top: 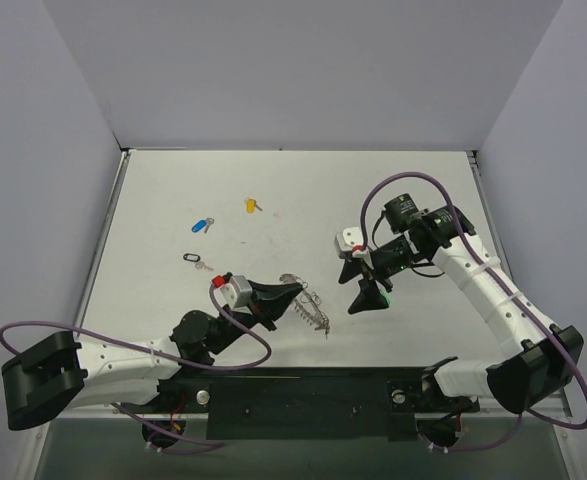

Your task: Put the keys on the keyring

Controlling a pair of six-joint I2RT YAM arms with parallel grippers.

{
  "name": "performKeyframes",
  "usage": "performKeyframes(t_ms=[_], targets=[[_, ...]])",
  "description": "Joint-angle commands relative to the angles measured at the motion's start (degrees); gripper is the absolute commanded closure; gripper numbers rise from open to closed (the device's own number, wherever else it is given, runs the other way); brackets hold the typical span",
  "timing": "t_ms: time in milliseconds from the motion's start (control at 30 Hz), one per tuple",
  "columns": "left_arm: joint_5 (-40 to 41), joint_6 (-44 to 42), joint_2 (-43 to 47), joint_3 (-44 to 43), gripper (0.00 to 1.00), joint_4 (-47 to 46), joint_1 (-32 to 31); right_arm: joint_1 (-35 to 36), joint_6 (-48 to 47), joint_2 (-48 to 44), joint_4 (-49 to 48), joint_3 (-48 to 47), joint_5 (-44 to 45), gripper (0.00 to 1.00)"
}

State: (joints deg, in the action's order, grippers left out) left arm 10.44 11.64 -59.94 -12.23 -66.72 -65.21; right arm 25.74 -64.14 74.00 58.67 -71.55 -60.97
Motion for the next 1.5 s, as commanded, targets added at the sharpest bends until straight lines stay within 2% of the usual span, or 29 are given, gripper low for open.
performKeyframes(t_ms=[0, 300, 533, 833, 1133, 1233, 1467], targets=[[-8.7, 1.2, 1.8, -1.2, 1.0, -4.0, 1.8, 2.6, -8.1, 1.6, 5.2, -4.6, -4.9, 0.37], [-13.6, 2.8, -2.6, -3.7, 1.0, -7.5, 2.5, 6.3, -2.1, 4.4, 4.9, -8.9, -4.2, 0.54], [-15.1, 4.0, -5.9, -5.1, 1.0, -10.1, 2.5, 6.9, 0.9, 6.7, 2.2, -8.4, -3.1, 0.6], [-15.6, 4.6, -8.1, -6.1, 1.0, -11.6, 2.5, 8.4, 3.3, 7.3, 0.3, -7.9, -2.5, 0.66], [-14.7, 4.9, -8.6, -6.2, 1.0, -12.5, 2.5, 9.2, 5.0, 6.7, -1.2, -6.8, -2.0, 0.81], [-14.5, 5.0, -8.7, -6.1, 1.0, -12.9, 2.5, 9.1, 5.5, 6.6, -2.2, -6.1, -1.6, 0.83], [-14.0, 5.2, -8.8, -5.9, 1.0, -13.4, 2.5, 9.7, 7.7, 6.6, -3.9, -5.6, -1.0, 0.93]])
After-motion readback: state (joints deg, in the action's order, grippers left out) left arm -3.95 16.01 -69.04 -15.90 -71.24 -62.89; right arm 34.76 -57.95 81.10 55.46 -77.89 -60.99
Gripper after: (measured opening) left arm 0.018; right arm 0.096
